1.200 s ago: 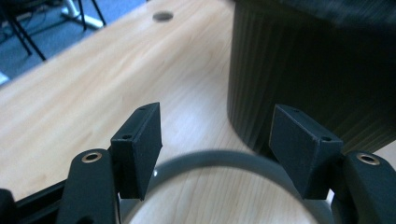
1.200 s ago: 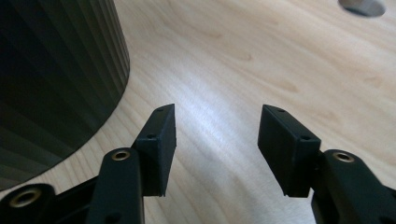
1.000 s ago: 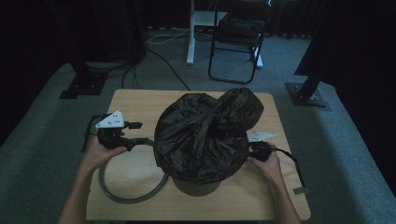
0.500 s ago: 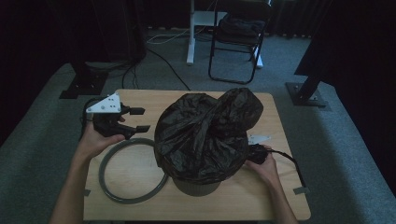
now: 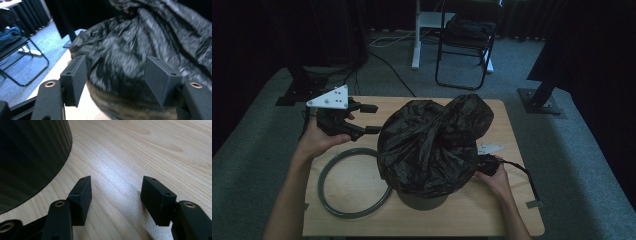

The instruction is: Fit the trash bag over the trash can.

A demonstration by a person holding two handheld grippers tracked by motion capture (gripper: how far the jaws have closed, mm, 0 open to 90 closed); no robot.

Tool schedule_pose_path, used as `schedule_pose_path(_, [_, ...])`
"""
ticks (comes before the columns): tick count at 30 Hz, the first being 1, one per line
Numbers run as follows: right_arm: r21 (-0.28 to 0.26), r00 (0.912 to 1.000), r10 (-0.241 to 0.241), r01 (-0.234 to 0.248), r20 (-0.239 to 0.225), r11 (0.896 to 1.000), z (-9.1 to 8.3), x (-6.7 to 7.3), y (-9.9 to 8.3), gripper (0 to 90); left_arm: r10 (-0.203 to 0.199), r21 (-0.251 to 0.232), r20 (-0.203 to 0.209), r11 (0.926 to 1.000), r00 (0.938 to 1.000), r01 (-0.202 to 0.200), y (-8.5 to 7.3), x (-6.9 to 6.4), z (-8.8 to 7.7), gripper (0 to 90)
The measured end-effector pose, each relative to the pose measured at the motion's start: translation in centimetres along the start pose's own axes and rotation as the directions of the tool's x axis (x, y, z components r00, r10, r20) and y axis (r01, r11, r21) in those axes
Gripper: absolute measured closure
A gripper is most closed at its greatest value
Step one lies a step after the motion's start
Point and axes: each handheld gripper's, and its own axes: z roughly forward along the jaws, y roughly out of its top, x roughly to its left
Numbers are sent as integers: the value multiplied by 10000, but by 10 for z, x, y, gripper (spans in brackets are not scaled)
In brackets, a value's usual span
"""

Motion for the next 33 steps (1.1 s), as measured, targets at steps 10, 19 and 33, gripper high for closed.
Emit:
schedule_pose_path(10, [5,10000,-2,2,-4,10000,0,0,0,409,697,217,838,9972,9940,-717,43,-9,27,368])
schedule_pose_path(19, [10,10000,5,-5,5,10000,0,0,0,409,894,256,1344,9953,9869,-937,70,-9,46,382])
schedule_pose_path(33, [-4,10000,62,-62,-11,10000,0,0,0,409,1124,313,1937,9922,9746,-1207,102,-10,76,419])
